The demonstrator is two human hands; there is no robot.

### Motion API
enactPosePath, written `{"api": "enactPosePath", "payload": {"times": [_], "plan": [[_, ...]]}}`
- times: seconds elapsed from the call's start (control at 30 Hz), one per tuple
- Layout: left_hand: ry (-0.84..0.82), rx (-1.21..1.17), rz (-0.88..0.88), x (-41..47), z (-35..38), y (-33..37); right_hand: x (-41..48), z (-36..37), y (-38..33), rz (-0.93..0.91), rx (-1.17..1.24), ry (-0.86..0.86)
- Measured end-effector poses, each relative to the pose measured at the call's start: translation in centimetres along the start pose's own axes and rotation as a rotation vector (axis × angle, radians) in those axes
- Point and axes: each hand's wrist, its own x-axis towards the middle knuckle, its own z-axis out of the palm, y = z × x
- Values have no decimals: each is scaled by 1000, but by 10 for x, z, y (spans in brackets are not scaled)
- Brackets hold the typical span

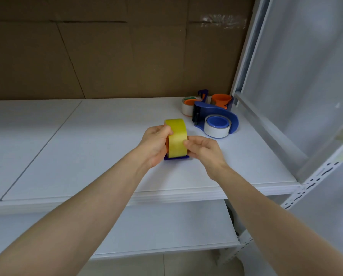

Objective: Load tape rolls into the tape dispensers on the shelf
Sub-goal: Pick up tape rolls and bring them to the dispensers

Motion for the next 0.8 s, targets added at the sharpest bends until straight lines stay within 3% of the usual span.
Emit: {"api": "enactPosePath", "payload": {"times": [0.17,0.33,0.67,0.8], "plan": [[-40,-16,19,-2,3,-1,8,6,-12,71,-32,107],[-54,-28,12,0,-2,0,-2,-6,1,9,7,-59],[-111,80,51,-1,-3,-7,-1,-3,-4,-30,-154,-6],[-132,109,67,-2,-6,-9,9,-8,-26,-347,-476,140]]}}
